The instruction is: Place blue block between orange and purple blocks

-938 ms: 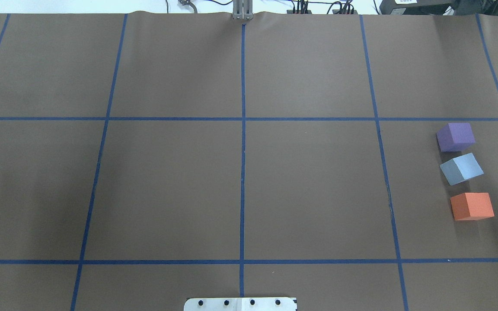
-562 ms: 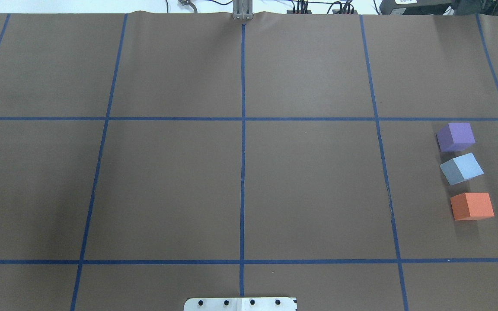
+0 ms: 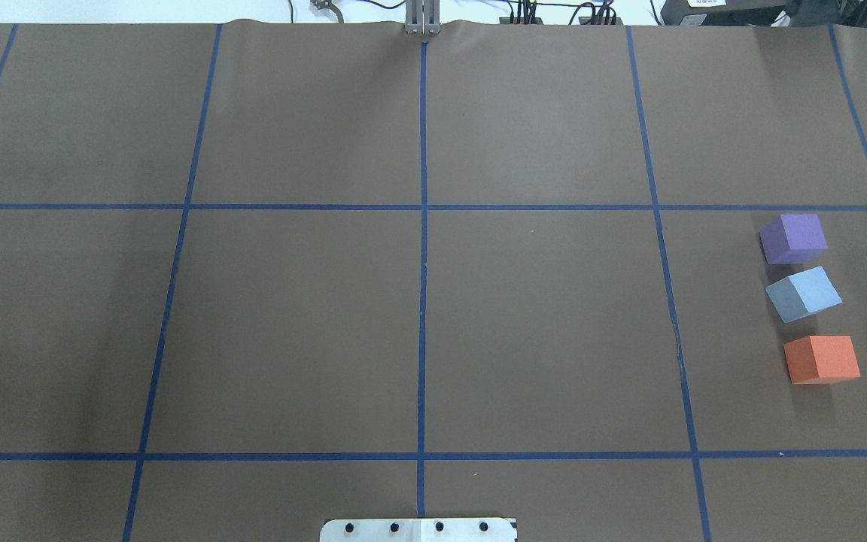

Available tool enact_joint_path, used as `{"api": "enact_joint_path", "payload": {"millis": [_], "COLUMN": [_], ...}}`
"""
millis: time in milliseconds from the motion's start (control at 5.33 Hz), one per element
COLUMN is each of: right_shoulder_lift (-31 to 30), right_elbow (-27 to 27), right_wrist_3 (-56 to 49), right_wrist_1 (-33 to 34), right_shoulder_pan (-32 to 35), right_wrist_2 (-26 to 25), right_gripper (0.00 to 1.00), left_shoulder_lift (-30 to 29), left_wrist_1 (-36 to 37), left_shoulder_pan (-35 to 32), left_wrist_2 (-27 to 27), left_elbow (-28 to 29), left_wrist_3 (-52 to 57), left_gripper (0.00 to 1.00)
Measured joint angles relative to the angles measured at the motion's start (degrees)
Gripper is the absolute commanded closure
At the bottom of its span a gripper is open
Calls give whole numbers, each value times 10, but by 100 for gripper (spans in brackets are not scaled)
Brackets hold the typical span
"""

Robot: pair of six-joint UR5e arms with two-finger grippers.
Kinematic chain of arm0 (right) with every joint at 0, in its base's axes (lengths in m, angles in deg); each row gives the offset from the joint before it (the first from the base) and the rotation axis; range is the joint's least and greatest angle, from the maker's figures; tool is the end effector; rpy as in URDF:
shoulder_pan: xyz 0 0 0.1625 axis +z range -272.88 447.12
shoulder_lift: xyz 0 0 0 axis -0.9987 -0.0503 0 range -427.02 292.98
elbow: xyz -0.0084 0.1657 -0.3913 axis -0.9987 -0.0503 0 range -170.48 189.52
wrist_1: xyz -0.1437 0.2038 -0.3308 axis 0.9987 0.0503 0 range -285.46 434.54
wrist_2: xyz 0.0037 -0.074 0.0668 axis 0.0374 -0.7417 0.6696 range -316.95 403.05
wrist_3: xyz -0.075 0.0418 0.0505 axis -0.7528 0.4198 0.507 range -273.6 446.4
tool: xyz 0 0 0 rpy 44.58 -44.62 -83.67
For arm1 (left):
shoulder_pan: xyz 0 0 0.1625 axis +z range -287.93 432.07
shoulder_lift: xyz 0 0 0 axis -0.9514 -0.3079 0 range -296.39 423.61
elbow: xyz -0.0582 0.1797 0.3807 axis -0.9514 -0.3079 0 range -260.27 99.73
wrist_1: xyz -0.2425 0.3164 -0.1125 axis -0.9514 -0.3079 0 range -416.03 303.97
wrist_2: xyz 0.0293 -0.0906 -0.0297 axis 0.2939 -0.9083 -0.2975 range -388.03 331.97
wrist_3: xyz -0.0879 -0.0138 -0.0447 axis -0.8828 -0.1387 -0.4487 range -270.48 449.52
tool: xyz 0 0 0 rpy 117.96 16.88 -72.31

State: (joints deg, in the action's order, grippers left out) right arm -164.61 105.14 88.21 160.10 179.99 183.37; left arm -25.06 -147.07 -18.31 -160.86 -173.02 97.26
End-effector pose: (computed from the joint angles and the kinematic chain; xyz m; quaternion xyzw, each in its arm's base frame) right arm 0.0786 -0.4349 0.6565 0.0234 -0.4249 0.0278 0.9045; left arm -0.0689 -0.4845 0.6464 0.0458 0.3626 0.0676 0.9283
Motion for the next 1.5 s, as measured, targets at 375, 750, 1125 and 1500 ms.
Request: {"api": "enact_joint_path", "payload": {"millis": [375, 750, 1125, 1500], "right_shoulder_lift": [-6, -5, -5, -5], "right_elbow": [72, 72, 70, 69], "right_wrist_3": [3, 3, 2, 3], "right_wrist_1": [71, 80, 80, 80], "right_shoulder_pan": [5, 4, 4, 2], "right_wrist_2": [-34, -38, -30, -29], "right_gripper": [0, 0, 0, 0], "left_shoulder_lift": [4, 9, 9, 9], "left_wrist_1": [3, 4, 4, 4], "left_shoulder_pan": [-2, -2, -1, -1], "left_wrist_2": [1, 2, 3, 4], "left_elbow": [-15, -20, -14, -12], "left_wrist_3": [-2, -3, -3, -3], "left_gripper": [0, 0, 0, 0]}}
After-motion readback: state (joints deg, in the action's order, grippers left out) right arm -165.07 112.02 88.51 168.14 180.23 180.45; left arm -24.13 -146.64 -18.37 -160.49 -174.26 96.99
